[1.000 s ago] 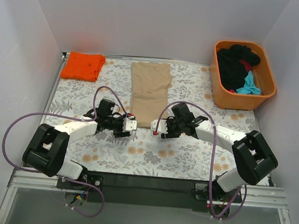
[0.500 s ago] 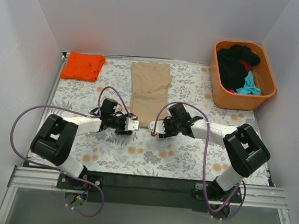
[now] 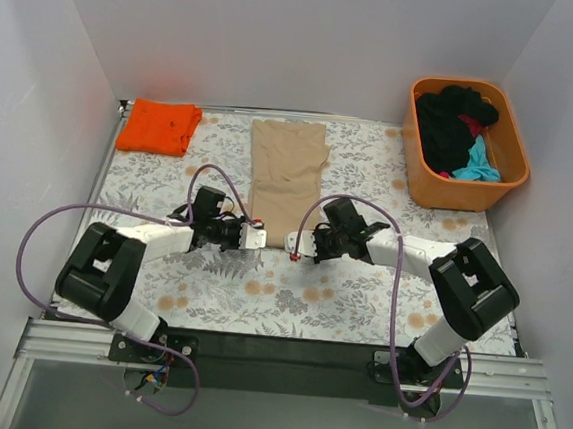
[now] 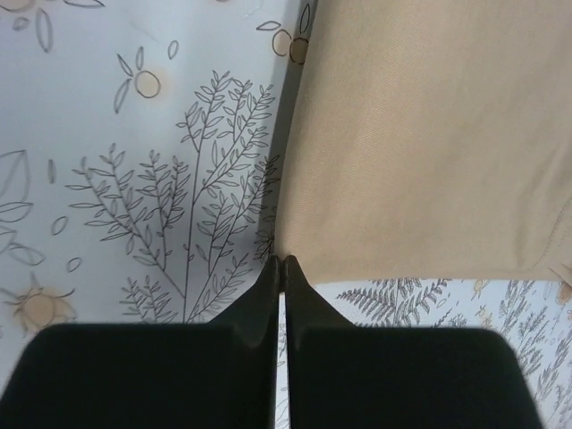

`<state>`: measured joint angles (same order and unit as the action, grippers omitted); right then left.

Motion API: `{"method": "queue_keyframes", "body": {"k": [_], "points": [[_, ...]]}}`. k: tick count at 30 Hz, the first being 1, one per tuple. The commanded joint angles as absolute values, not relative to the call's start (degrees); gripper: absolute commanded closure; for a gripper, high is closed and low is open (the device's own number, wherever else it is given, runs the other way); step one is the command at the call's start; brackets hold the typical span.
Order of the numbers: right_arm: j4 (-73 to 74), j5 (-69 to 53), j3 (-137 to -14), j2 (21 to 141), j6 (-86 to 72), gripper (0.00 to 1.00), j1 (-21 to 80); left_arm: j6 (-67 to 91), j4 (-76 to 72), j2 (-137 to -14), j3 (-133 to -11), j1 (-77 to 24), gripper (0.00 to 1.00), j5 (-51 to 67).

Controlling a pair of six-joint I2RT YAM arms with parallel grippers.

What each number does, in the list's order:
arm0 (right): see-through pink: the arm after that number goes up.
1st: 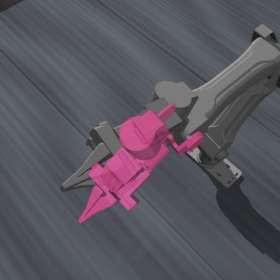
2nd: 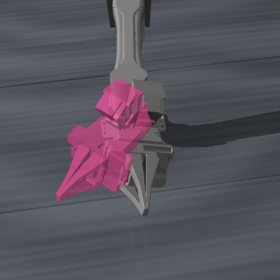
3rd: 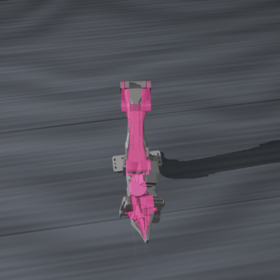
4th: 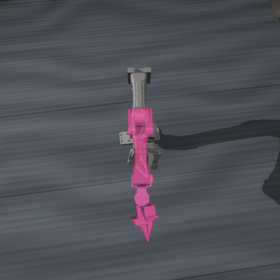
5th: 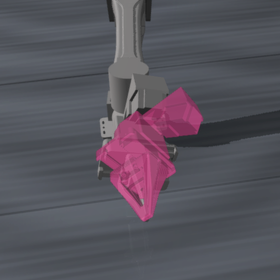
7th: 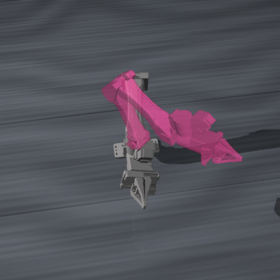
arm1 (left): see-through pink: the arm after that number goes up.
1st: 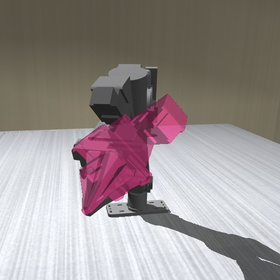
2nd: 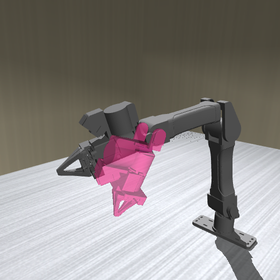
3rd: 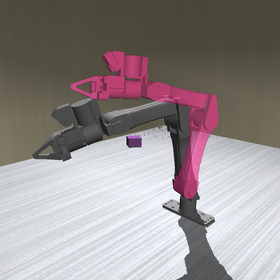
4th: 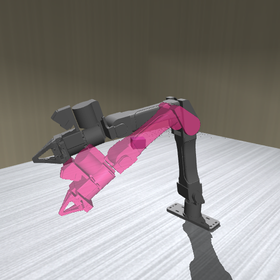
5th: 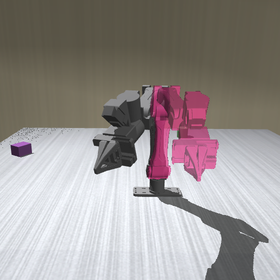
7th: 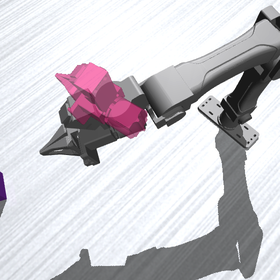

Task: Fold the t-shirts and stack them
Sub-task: Fold the tshirt

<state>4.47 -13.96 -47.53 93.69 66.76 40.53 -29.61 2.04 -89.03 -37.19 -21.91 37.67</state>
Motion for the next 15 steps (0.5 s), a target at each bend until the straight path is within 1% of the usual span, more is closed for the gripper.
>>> {"method": "queue_keyframes", "body": {"k": [1, 9, 10, 15], "points": [[11.14, -16.87, -48.95, 87.82, 63.91, 0.99, 40.78, -29.8, 9.57, -80.09, -36.48, -22.93, 1.0, 40.07], [20.91, -18.37, -48.34, 73.84, 57.14, 0.99, 45.43, -24.35, 24.86, -62.42, -34.19, -25.93, 1.0, 44.03], [23.44, -18.54, -48.77, 72.52, 56.43, 0.99, 46.05, -23.82, 26.35, -59.18, -34.71, -26.28, 1.0, 44.47], [31.62, -18.02, -51.5, 63.29, 51.61, 0.99, 49.74, -19.17, 36.63, -50.55, -38.92, -26.37, 1.0, 46.58]]}}
